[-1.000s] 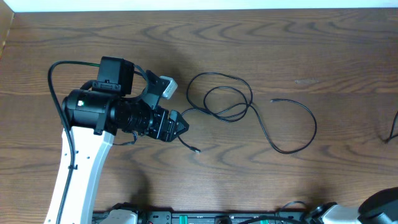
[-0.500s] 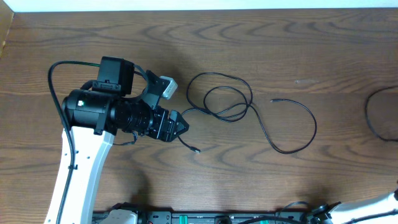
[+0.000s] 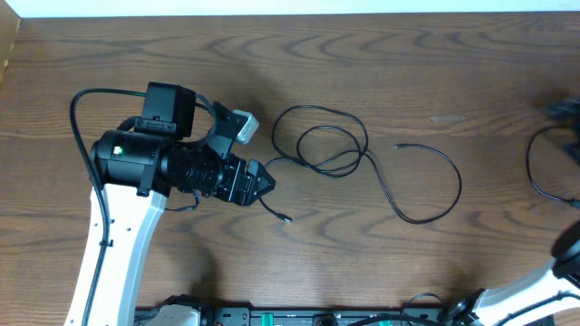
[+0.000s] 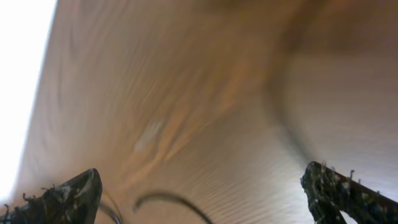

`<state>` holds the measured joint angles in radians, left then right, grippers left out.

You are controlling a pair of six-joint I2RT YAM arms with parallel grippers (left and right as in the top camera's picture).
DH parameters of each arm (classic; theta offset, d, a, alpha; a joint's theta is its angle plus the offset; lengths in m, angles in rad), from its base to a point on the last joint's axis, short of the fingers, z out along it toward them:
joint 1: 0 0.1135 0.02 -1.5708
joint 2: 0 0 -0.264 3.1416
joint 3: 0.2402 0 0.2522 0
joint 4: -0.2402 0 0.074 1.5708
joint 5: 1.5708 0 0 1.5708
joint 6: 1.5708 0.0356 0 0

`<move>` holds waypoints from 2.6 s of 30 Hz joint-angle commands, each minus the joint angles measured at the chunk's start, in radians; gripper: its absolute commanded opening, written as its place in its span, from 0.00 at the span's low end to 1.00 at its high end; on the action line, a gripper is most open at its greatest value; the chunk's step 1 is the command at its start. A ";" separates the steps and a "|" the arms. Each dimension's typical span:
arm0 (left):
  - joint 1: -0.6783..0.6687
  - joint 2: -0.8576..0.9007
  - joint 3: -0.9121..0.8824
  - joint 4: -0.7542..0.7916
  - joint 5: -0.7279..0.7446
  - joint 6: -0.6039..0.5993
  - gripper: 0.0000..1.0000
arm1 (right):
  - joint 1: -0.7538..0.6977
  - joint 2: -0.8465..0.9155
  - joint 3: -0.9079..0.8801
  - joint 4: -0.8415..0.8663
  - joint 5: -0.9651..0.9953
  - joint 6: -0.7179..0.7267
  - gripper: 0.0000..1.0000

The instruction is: Untangle cables

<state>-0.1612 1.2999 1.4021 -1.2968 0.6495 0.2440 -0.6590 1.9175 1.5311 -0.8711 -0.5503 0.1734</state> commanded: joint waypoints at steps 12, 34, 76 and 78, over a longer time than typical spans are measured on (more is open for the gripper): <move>-0.004 -0.004 0.006 0.052 -0.195 -0.022 0.99 | 0.673 -0.033 0.008 -0.263 0.123 -0.636 0.99; -0.004 -0.004 0.006 0.018 -0.231 -0.039 0.99 | 1.005 -0.032 -0.138 -0.257 0.312 -0.559 0.99; -0.004 -0.004 0.006 0.010 -0.208 -0.039 0.99 | 1.362 -0.032 -0.318 0.303 0.717 -0.048 0.99; -0.004 -0.004 0.006 0.010 -0.208 -0.039 0.99 | 1.359 -0.032 -0.318 0.303 0.717 -0.208 0.99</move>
<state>-0.1612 1.2999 1.4021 -1.2816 0.4355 0.2092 0.7036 1.9099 1.2152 -0.5701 0.0505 0.2939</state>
